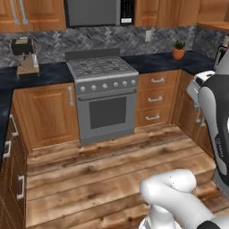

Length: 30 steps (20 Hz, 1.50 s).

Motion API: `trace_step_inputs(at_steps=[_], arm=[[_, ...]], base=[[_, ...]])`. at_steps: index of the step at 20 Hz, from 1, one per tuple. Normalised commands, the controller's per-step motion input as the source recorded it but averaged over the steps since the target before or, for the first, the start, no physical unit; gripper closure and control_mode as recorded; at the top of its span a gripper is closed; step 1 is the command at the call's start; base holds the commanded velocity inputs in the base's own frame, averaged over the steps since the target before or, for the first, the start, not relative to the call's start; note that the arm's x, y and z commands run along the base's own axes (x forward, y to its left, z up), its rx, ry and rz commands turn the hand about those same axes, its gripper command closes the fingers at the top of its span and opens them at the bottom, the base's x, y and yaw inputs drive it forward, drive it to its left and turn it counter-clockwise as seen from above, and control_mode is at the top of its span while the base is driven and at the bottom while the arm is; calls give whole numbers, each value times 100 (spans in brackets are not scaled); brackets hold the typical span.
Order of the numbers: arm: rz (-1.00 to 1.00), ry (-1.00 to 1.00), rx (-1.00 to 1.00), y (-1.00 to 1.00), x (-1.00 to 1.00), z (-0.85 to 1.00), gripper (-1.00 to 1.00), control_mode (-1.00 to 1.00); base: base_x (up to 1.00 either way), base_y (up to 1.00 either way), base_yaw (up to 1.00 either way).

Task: Pick up the bowls from the cabinet and place each bowl in front of a stool on the dining counter.

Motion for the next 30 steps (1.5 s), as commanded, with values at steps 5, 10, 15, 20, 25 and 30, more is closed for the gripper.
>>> trace_step_inputs(at_steps=[5, 10, 15, 20, 25, 30], arm=[[0, 0, 0, 0, 0, 0, -100, 100], [0, 0, 0, 0, 0, 0, -100, 100], [0, 0, 0, 0, 0, 0, -100, 100], [0, 0, 0, 0, 0, 0, -100, 100], [0, 0, 0, 0, 0, 0, -100, 100], [0, 0, 0, 0, 0, 0, -100, 100]], base=[[100, -31, -17], [100, -3, -38], [99, 7, -50], [96, 0, -50], [90, 0, -52], [69, 0, -57]])
